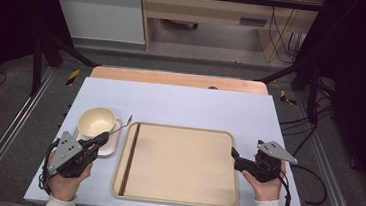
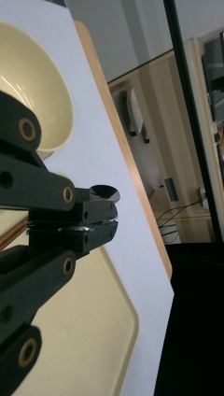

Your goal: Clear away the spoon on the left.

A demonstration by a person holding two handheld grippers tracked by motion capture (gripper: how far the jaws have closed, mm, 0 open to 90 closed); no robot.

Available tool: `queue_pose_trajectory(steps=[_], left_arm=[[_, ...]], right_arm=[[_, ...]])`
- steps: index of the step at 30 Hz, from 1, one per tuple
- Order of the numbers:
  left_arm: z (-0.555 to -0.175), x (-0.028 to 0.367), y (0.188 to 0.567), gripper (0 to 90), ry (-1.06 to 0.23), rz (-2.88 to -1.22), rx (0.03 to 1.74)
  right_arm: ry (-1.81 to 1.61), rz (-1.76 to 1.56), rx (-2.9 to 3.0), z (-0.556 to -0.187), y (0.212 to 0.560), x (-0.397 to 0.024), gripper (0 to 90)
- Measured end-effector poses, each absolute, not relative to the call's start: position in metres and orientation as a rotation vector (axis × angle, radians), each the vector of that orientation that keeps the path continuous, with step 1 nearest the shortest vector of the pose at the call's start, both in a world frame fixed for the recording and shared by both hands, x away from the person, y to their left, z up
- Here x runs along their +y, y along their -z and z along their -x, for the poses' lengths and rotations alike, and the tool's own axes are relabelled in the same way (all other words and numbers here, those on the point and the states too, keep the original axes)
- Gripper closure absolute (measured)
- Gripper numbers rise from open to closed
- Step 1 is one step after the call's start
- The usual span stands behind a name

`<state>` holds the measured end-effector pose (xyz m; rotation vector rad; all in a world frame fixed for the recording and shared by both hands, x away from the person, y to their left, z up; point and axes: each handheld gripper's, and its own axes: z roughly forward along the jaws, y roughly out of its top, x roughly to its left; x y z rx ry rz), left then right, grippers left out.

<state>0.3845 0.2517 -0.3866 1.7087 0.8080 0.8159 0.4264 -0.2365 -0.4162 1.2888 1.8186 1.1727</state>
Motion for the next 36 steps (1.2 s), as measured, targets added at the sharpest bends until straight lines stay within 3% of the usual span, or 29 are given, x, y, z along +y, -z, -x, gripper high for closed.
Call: queue_pose_trajectory(steps=[36], left_arm=[[-0.421,0.196,0.435,88.7,-0.782,-1.915,0.786]], right_arm=[[-1.164,-1.295,1.833,-0.428,0.419,-0.234,6.7]])
